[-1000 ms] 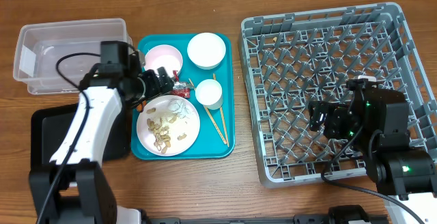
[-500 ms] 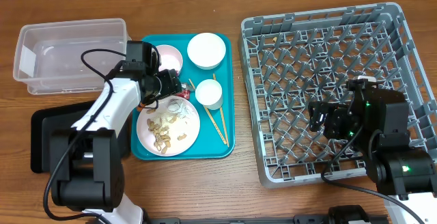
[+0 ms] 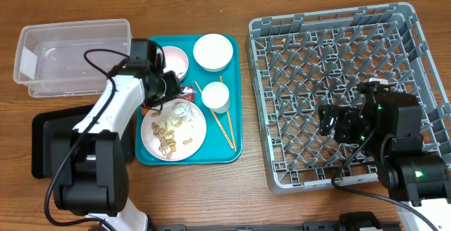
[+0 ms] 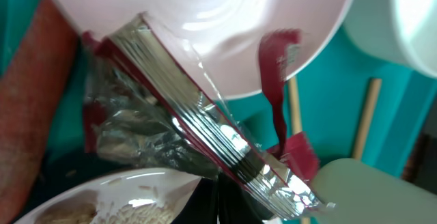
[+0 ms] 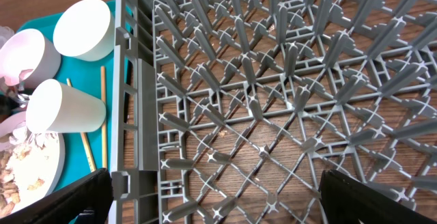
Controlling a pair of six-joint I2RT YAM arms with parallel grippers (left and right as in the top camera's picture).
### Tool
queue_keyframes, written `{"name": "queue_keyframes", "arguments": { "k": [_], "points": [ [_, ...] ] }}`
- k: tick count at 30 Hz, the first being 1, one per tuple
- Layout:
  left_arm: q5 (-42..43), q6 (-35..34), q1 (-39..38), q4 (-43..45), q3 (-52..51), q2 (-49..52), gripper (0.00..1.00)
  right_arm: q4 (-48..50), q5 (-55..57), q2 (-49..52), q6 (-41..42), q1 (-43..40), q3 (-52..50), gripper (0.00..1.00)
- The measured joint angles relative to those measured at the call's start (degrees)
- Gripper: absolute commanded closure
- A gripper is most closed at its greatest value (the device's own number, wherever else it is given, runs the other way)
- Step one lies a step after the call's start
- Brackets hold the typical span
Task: Sort waste into correct bins and load items into the dishwasher
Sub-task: 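Grasp the red snack wrapper on the teal tray with the left gripper, then carry the wrapper left and drop it into the clear plastic bin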
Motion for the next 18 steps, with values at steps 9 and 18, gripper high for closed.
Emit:
{"name": "queue_keyframes", "arguments": {
  "k": [9, 18],
  "points": [
    [-12.46, 0.85, 2.8, -2.54, 10.56, -11.08, 0.96, -0.02, 0.04, 0.0, 0.0, 0.02, 0.0, 0.0],
    [-23.06, 1.51, 13.27, 3.21, 11.17, -10.49, 0.49, -0.07, 0.0, 0.0, 0.0, 0.02, 0.0, 0.0]
  ]
}}
